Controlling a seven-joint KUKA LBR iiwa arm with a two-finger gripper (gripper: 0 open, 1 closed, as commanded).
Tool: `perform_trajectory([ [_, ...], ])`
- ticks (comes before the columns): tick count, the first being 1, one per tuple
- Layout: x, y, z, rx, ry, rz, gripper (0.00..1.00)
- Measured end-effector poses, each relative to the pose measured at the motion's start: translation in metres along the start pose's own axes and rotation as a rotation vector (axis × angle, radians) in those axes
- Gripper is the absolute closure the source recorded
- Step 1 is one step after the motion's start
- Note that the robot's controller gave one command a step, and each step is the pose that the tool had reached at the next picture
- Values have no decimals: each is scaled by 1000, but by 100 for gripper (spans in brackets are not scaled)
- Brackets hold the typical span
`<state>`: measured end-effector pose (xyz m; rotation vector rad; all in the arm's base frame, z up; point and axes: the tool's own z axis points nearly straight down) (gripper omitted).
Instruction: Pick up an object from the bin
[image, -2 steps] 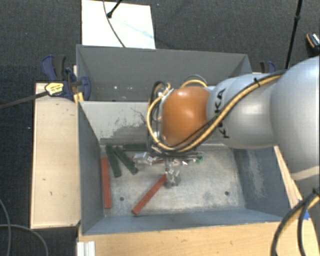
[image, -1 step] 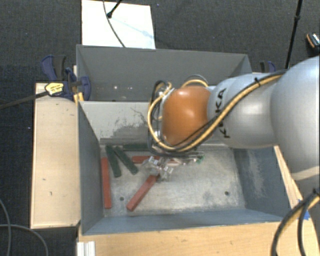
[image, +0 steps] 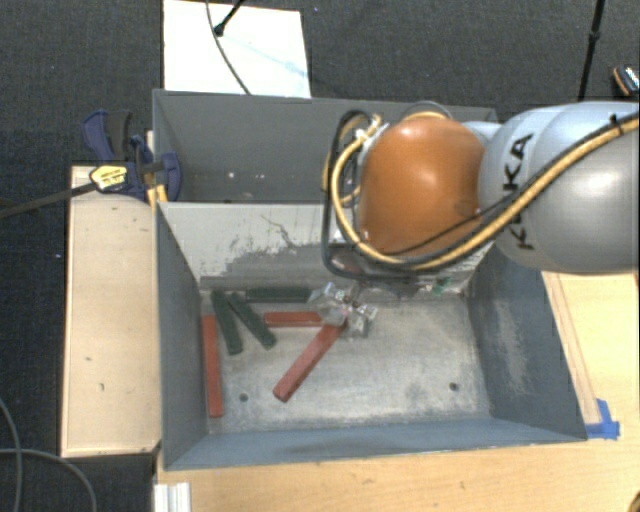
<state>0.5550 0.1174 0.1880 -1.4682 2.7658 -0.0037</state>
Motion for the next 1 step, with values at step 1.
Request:
perform_trajectory([
  [1, -6, 1, -65, 0, 0, -9, 100],
])
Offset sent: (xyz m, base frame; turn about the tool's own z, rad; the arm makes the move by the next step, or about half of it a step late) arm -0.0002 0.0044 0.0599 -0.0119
